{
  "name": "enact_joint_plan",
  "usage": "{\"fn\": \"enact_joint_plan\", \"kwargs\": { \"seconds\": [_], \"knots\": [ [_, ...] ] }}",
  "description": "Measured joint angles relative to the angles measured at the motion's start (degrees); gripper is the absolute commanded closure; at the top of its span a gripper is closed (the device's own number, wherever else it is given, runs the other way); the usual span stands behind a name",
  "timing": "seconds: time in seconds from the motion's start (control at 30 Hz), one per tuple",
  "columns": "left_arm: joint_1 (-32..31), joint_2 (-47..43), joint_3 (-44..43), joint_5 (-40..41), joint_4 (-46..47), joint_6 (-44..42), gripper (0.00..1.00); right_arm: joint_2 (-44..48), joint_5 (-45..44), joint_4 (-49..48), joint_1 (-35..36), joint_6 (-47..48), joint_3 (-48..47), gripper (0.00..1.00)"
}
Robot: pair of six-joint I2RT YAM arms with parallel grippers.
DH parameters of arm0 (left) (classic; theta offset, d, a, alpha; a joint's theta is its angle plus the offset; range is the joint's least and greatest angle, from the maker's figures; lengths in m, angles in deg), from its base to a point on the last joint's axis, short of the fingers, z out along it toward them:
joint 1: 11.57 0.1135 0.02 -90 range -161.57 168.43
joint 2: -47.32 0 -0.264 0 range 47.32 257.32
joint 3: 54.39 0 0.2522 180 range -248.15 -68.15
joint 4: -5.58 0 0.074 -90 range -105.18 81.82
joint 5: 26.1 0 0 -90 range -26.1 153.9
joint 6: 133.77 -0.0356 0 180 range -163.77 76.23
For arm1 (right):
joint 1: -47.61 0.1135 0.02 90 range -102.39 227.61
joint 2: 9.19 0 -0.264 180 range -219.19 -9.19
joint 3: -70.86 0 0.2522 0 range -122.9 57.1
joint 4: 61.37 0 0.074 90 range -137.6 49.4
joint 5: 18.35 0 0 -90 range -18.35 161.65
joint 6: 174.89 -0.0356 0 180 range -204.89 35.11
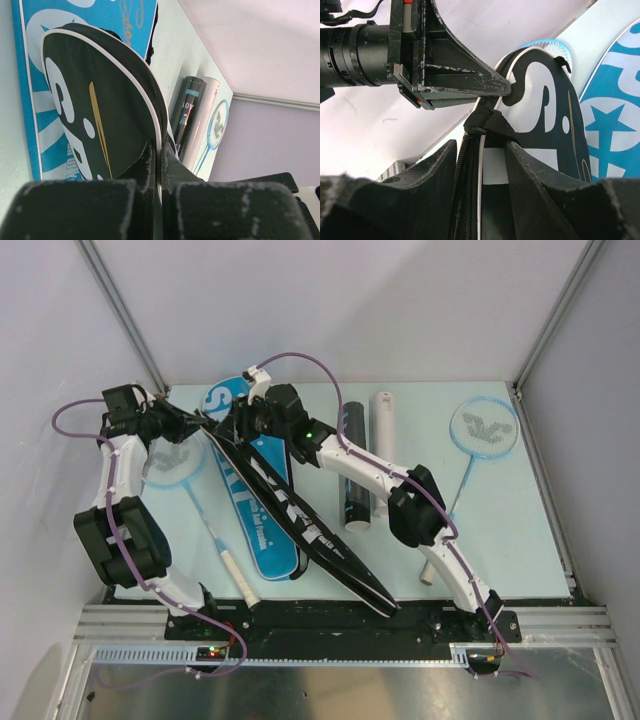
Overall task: Pack up the badminton gear
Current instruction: Zip the racket bag at the center of the board.
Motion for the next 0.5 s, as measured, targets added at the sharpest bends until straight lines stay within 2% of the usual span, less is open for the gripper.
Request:
{"fn": "enact_joint_plan", "kwargs": {
  "seconds": [0.1, 0.17, 0.4, 0.5],
  "knots": [
    [0.0, 0.0, 0.0, 0.0, 0.0, 0.0, 1.0, 0.0, 0.15, 0.07, 0.09, -0.59, -0.15, 0.63],
    [0.0, 0.0, 0.0, 0.0, 0.0, 0.0, 1.0, 0.0, 0.37, -0.28, 0.11, -1.42, -0.17, 0.65],
    [0.0, 0.0, 0.04, -0.11, 0.15, 0.0, 1.0, -1.42, 1.01, -2.86, 0.13, -3.96, -1.88, 0.54],
    [0.0, 0.0, 0.04, -0.13, 0.17, 0.02, 1.0, -2.58, 1.31, -3.1, 0.13, -4.5, -3.28, 0.53]
  ]
}}
